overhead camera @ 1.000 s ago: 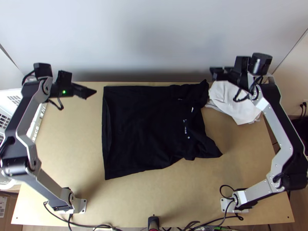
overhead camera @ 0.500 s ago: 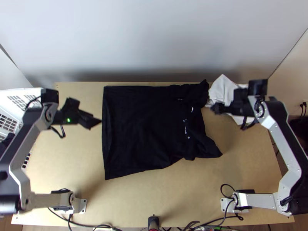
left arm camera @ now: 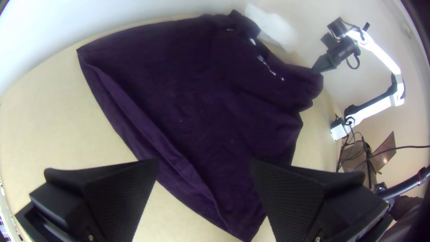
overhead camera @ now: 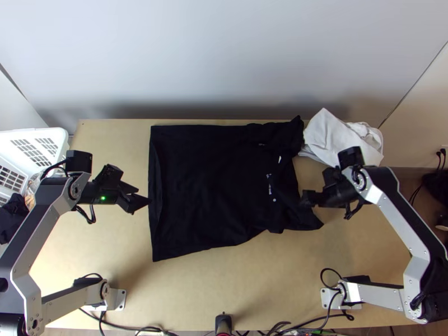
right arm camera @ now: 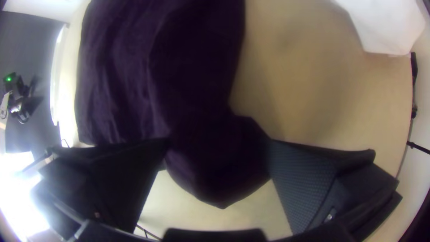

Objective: Fold the t-shirt

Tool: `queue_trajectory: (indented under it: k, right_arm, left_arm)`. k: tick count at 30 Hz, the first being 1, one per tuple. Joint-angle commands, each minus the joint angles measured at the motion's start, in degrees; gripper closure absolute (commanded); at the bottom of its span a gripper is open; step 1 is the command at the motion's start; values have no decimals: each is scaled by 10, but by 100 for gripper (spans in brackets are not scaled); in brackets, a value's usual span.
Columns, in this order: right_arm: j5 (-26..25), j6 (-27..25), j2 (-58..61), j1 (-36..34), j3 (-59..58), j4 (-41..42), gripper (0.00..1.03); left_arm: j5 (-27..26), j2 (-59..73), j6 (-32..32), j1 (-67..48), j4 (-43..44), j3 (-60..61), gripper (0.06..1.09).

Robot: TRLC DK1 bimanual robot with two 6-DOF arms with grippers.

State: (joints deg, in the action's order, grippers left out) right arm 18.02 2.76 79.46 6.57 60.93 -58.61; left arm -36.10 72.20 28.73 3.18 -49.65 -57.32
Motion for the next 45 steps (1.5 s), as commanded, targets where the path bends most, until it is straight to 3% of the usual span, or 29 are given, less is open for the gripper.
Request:
queue_trajectory:
  k: [1, 9, 11, 13, 14, 15, 24, 28, 32, 38, 39, 40, 41, 42, 43, 45]
  right_arm:
    - [0, 2, 4, 13, -30, -1, 16]
    - [-1, 37, -9, 86, 13, 6, 16]
    - [-3, 40, -13, 101, 23, 9, 22]
    - [-9, 43, -12, 100, 17, 24, 54]
    - [-12, 43, -12, 94, 10, 37, 81]
    - [-15, 43, -12, 84, 5, 49, 100]
    - [-39, 29, 18, -67, -18, 61, 100]
    - [-76, 29, 45, -120, -27, 61, 100]
    - [-151, 29, 63, -175, -27, 68, 100]
    - [-192, 29, 64, -218, -22, 72, 100]
    - [-198, 29, 62, -218, -23, 72, 99]
    - [-200, 30, 58, -218, -21, 71, 89]
    - [-199, 32, 53, -216, -19, 68, 61]
    - [-199, 35, 47, -212, -13, 60, 24]
    - [-199, 40, 42, -202, -3, 45, 3]
    - [-198, 47, 27, -181, 22, 14, 4]
  left_arm:
    - [9, -14, 6, -4, -8, 5, 10]
    - [11, -11, 6, -5, -9, -9, 10]
    - [12, -10, 5, -5, -9, -11, 10]
    - [13, -9, 4, -5, -9, -13, 10]
    - [13, -8, 3, -5, -9, -13, 10]
    - [13, -8, 2, -7, -9, -14, 10]
    - [17, -9, 3, -6, -10, -26, 10]
    - [16, -8, 1, -9, -10, -33, 10]
    - [17, -8, 0, -10, -13, -38, 10]
    - [19, -9, 5, -5, -23, -39, 10]
    - [19, -9, 6, -5, -24, -39, 10]
    - [19, -10, 6, -5, -24, -40, 10]
    - [21, -10, 6, -5, -25, -41, 10]
    - [21, -10, 6, -6, -26, -44, 10]
    - [21, -10, 6, -6, -28, -46, 10]
    - [22, -11, 7, -7, -35, -53, 10]
